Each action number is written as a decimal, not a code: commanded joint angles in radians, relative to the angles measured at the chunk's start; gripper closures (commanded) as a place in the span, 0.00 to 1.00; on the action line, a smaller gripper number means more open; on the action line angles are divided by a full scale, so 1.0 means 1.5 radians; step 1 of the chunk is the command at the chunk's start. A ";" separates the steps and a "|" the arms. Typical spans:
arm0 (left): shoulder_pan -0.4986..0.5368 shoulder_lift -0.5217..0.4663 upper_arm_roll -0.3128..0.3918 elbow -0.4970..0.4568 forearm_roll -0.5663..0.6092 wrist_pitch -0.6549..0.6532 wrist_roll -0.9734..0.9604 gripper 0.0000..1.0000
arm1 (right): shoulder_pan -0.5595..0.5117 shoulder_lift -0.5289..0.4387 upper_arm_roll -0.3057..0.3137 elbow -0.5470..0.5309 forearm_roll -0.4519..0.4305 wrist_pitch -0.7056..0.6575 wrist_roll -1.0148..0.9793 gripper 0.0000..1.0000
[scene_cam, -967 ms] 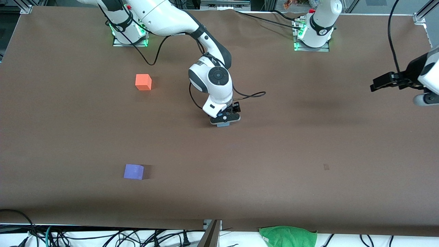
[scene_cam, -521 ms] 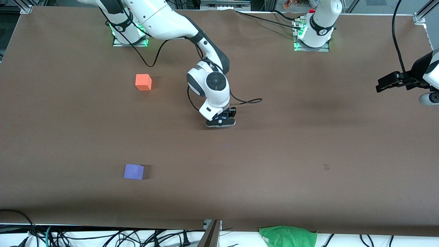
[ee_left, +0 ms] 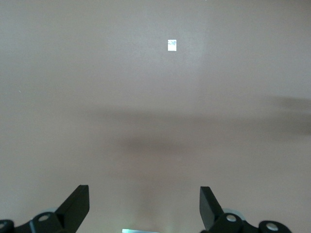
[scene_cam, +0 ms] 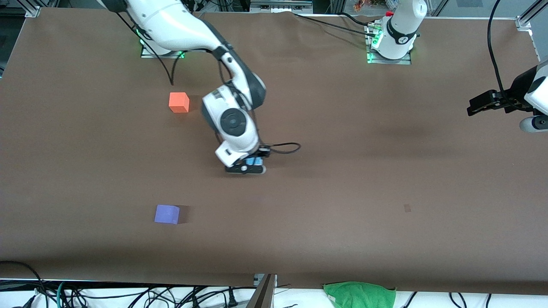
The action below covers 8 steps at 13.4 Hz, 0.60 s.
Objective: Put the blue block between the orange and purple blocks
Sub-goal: 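Carry the blue cube with the right gripper between orange and purple cubes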
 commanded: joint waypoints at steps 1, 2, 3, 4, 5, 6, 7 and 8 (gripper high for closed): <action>0.000 0.009 0.000 0.022 0.006 -0.005 0.013 0.00 | -0.051 -0.128 -0.014 -0.225 0.014 0.070 -0.145 0.99; 0.000 0.010 0.000 0.022 0.006 -0.005 0.013 0.00 | -0.054 -0.166 -0.040 -0.317 0.015 0.138 -0.188 0.99; 0.000 0.010 0.000 0.022 0.006 -0.005 0.013 0.00 | -0.055 -0.186 -0.072 -0.390 0.015 0.205 -0.213 0.99; 0.000 0.010 0.000 0.022 0.006 -0.005 0.013 0.00 | -0.055 -0.191 -0.102 -0.435 0.015 0.261 -0.235 0.99; 0.000 0.010 0.000 0.022 0.006 -0.005 0.013 0.00 | -0.055 -0.191 -0.123 -0.462 0.015 0.297 -0.257 0.99; -0.001 0.010 0.000 0.022 0.006 -0.005 0.013 0.00 | -0.055 -0.193 -0.134 -0.473 0.015 0.304 -0.261 0.99; -0.001 0.012 0.000 0.022 0.006 -0.005 0.013 0.00 | -0.055 -0.199 -0.143 -0.479 0.015 0.304 -0.261 0.99; -0.001 0.013 -0.001 0.023 0.005 -0.005 0.013 0.00 | -0.056 -0.205 -0.150 -0.485 0.016 0.304 -0.262 0.98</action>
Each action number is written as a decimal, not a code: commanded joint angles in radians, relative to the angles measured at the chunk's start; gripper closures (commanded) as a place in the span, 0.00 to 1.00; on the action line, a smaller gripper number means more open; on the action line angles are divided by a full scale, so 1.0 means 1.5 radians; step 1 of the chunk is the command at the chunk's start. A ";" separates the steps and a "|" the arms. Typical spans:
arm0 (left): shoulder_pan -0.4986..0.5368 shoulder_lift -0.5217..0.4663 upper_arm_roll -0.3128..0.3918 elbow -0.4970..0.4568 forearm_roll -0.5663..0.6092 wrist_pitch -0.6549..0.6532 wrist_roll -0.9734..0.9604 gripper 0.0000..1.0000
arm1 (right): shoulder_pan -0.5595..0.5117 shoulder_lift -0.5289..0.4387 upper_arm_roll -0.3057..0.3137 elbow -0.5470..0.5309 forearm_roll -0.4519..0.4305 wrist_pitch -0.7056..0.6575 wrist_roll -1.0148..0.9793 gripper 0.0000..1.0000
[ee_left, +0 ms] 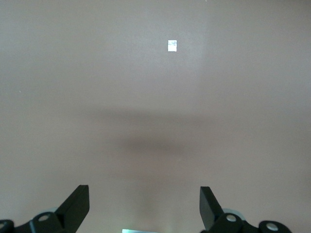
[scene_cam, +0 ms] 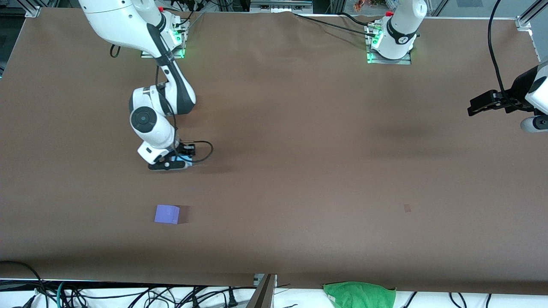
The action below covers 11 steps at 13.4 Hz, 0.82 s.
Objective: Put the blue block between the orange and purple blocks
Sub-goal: 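Carry the blue cube with the right gripper between orange and purple cubes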
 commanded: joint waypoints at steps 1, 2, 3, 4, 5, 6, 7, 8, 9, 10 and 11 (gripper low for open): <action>-0.001 0.012 -0.001 0.022 0.005 -0.005 0.013 0.00 | 0.007 -0.043 -0.017 -0.044 0.012 0.006 -0.013 0.97; 0.000 0.012 -0.001 0.022 0.005 -0.005 0.013 0.00 | 0.004 -0.043 -0.019 -0.044 0.013 0.005 -0.013 0.97; -0.001 0.012 -0.001 0.022 0.005 -0.005 0.013 0.00 | -0.003 -0.043 -0.019 -0.044 0.013 0.006 -0.013 0.91; 0.000 0.012 -0.001 0.022 0.005 -0.005 0.013 0.00 | -0.007 -0.042 -0.019 -0.044 0.013 0.006 -0.012 0.84; 0.000 0.012 -0.001 0.022 0.005 -0.005 0.013 0.00 | -0.007 -0.040 -0.019 -0.044 0.014 0.006 -0.012 0.78; 0.000 0.012 -0.001 0.022 0.005 -0.005 0.013 0.00 | -0.007 -0.039 -0.019 -0.044 0.024 0.006 -0.011 0.75; 0.000 0.014 -0.002 0.022 0.005 -0.005 0.013 0.00 | -0.007 -0.037 -0.018 -0.043 0.042 0.005 -0.013 0.71; -0.001 0.014 -0.002 0.022 0.005 -0.005 0.012 0.00 | -0.007 -0.036 -0.018 -0.042 0.045 0.005 -0.013 0.71; -0.002 0.012 -0.002 0.022 0.005 -0.005 0.012 0.00 | -0.007 -0.036 -0.017 -0.041 0.045 0.005 -0.013 0.71; -0.002 0.014 -0.002 0.022 0.005 -0.005 0.012 0.00 | -0.007 -0.035 -0.017 -0.041 0.045 0.006 -0.012 0.71; -0.002 0.014 -0.002 0.022 0.004 -0.005 0.012 0.00 | -0.007 -0.034 -0.017 -0.040 0.046 0.006 -0.012 0.71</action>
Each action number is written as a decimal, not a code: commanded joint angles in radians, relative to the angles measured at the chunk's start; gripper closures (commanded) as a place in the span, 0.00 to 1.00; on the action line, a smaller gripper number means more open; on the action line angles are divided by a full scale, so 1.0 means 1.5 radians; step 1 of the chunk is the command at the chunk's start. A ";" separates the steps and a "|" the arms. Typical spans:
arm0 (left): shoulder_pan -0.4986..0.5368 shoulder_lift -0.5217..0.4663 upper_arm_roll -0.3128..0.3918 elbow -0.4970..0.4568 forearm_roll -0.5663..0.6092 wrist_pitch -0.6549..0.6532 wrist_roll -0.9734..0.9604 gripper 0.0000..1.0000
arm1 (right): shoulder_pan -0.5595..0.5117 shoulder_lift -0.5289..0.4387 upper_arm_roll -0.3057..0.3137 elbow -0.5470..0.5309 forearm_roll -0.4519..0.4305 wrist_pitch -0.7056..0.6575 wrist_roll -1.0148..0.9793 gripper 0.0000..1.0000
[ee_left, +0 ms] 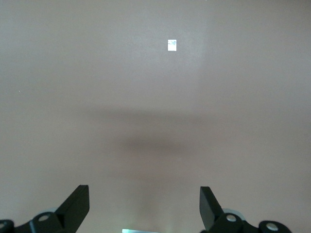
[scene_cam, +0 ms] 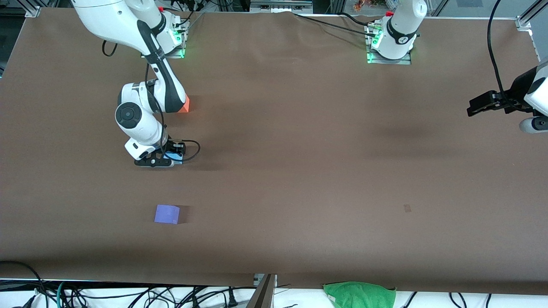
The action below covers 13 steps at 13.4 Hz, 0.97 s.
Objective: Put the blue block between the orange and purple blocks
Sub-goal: 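Carry the blue cube with the right gripper between orange and purple cubes, then lower the blue cube onto the table and open the right gripper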
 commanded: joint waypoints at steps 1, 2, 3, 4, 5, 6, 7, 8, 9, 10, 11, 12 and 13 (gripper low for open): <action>-0.001 0.012 0.000 0.022 0.004 -0.005 0.012 0.00 | -0.003 -0.013 0.005 -0.015 0.016 0.006 -0.012 0.71; 0.001 0.012 0.000 0.022 -0.001 -0.005 0.012 0.00 | -0.003 -0.013 0.006 -0.015 0.017 0.006 -0.010 0.71; 0.004 0.012 0.000 0.022 -0.012 -0.005 0.012 0.00 | -0.003 -0.012 0.008 -0.016 0.023 0.006 -0.010 0.69; 0.005 0.012 0.000 0.022 -0.016 -0.005 0.012 0.00 | -0.003 -0.009 0.009 -0.016 0.029 0.006 -0.010 0.66; 0.005 0.012 0.000 0.022 -0.016 -0.005 0.012 0.00 | -0.003 -0.009 0.010 -0.016 0.031 0.006 -0.010 0.66; 0.005 0.013 0.000 0.022 -0.016 -0.005 0.012 0.00 | -0.003 -0.009 0.010 -0.016 0.031 0.006 -0.011 0.66; 0.006 0.014 0.000 0.022 -0.016 -0.005 0.012 0.00 | -0.003 -0.008 0.010 -0.016 0.031 0.006 -0.011 0.63; 0.006 0.014 0.000 0.022 -0.016 -0.005 0.012 0.00 | -0.003 -0.008 0.010 -0.016 0.031 0.005 -0.011 0.49; 0.006 0.014 0.000 0.022 -0.016 -0.006 0.012 0.00 | -0.003 -0.009 0.010 -0.015 0.031 0.004 -0.012 0.34; 0.006 0.014 0.000 0.022 -0.016 -0.005 0.012 0.00 | -0.003 -0.013 0.010 -0.013 0.031 0.002 -0.013 0.31; 0.006 0.014 0.000 0.022 -0.016 -0.005 0.011 0.00 | -0.002 -0.018 0.010 -0.011 0.031 -0.004 -0.012 0.19; 0.006 0.014 0.000 0.022 -0.016 -0.005 0.011 0.00 | -0.002 -0.022 0.012 0.000 0.031 -0.021 -0.011 0.07; 0.006 0.015 0.000 0.022 -0.016 -0.005 0.012 0.00 | -0.002 -0.027 0.014 0.011 0.031 -0.050 -0.009 0.01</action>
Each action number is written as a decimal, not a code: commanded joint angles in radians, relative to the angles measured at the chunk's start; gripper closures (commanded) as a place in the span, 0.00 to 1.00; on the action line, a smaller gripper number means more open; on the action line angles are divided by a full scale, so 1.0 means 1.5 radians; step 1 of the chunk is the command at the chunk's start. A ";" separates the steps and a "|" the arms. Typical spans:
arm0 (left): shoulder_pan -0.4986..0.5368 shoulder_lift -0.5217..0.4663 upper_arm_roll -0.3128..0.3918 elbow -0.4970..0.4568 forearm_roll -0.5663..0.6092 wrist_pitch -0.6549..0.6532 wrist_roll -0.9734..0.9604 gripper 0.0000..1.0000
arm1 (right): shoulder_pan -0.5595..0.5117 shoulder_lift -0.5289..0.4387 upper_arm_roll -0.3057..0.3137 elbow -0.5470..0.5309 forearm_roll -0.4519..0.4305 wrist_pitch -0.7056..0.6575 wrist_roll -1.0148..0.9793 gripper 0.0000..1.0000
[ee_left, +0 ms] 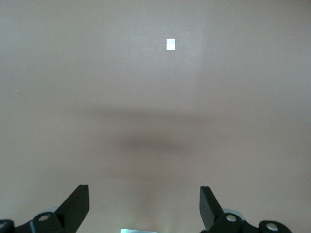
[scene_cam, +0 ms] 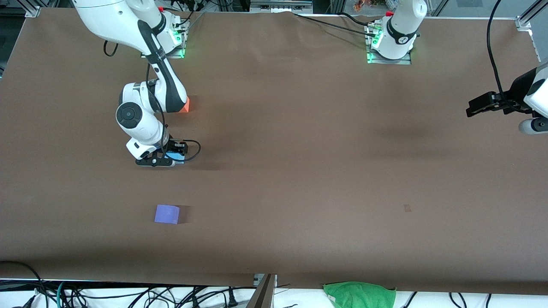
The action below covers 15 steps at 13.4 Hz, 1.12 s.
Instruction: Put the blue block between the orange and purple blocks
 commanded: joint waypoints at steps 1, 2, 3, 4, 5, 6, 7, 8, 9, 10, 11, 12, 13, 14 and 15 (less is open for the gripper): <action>0.004 0.012 0.000 0.021 -0.010 -0.005 0.012 0.00 | -0.002 -0.038 0.008 0.019 0.016 -0.070 -0.007 0.01; 0.004 0.011 0.000 0.021 -0.010 -0.005 0.012 0.00 | -0.001 -0.060 0.008 0.029 0.016 -0.103 -0.001 0.01; 0.004 0.011 0.000 0.021 -0.010 -0.005 0.012 0.00 | -0.001 -0.087 0.008 0.036 0.016 -0.140 0.011 0.01; 0.004 0.011 0.000 0.021 -0.009 -0.005 0.012 0.00 | -0.001 -0.120 0.007 0.040 0.014 -0.171 0.010 0.01; 0.004 0.011 0.000 0.021 -0.010 -0.005 0.012 0.00 | -0.001 -0.152 0.002 0.043 0.013 -0.189 0.010 0.01; 0.004 0.011 0.000 0.021 -0.009 -0.005 0.012 0.00 | -0.001 -0.183 -0.009 0.043 0.013 -0.201 0.008 0.01; 0.004 0.012 0.000 0.021 -0.009 -0.005 0.012 0.00 | -0.001 -0.213 -0.012 0.056 0.008 -0.223 0.006 0.01; 0.004 0.011 0.000 0.021 -0.009 -0.005 0.012 0.00 | -0.001 -0.230 -0.015 0.087 0.002 -0.270 0.006 0.01; 0.004 0.012 0.000 0.021 -0.009 -0.005 0.013 0.00 | -0.001 -0.231 -0.023 0.138 -0.001 -0.339 0.006 0.01; 0.004 0.012 0.000 0.021 -0.009 -0.005 0.013 0.00 | -0.002 -0.229 -0.037 0.213 -0.015 -0.416 -0.002 0.01; 0.004 0.011 0.000 0.021 -0.009 -0.005 0.013 0.00 | -0.004 -0.216 -0.053 0.295 -0.029 -0.494 -0.020 0.01; 0.004 0.012 0.000 0.021 -0.010 -0.005 0.013 0.00 | -0.004 -0.205 -0.056 0.353 -0.028 -0.560 -0.036 0.01; 0.005 0.012 0.000 0.021 -0.010 -0.005 0.012 0.00 | -0.004 -0.206 -0.057 0.389 -0.030 -0.615 -0.035 0.01; 0.005 0.012 0.000 0.021 -0.009 -0.005 0.013 0.00 | -0.003 -0.212 -0.058 0.398 -0.031 -0.641 -0.033 0.01; 0.005 0.011 0.000 0.021 -0.010 -0.005 0.013 0.00 | -0.004 -0.225 -0.060 0.404 -0.032 -0.648 -0.033 0.01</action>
